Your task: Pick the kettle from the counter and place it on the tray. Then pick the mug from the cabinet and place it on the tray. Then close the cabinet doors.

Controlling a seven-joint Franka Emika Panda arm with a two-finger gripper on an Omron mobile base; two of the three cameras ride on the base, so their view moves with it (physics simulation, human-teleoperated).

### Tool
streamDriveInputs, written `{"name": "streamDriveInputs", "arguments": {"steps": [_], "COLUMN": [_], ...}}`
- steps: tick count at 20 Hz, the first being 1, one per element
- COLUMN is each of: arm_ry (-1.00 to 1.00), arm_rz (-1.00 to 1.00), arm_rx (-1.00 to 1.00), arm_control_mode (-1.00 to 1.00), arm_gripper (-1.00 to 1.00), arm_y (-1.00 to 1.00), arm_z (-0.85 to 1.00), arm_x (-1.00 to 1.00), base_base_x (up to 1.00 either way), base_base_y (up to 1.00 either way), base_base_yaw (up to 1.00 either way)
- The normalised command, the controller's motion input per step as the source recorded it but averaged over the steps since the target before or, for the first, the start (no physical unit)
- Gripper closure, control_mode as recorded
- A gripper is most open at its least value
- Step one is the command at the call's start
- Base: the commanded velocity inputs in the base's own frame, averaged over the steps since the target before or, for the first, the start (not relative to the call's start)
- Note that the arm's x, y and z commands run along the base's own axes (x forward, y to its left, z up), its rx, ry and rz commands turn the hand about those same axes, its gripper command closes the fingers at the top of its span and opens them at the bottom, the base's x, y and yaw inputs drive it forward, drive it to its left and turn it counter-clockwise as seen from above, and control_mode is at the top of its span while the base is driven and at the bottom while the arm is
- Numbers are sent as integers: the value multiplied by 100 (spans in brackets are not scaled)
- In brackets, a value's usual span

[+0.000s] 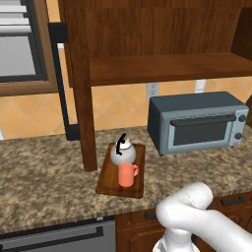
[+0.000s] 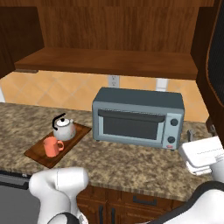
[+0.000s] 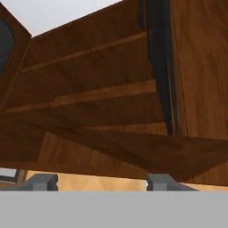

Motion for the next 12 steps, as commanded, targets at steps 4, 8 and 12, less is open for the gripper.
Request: {"name": "streamDriveInputs", "arguments": {"steps": [4, 8, 12], "arm_ry": [0, -7, -19], "arm_rz": [0, 0, 0], "arm_rx": [-6, -4, -17], "arm_control_mode": [-100, -100, -100], "arm_gripper": [-100, -100, -100], "arm_y": [-37, -43, 2], "arm_z": [-1, 27, 70], "arm_x": [-11, -19, -25], "base_base_x": [0, 0, 0], "base_base_y": [0, 0, 0], "base_base_yaw": [0, 0, 0]}}
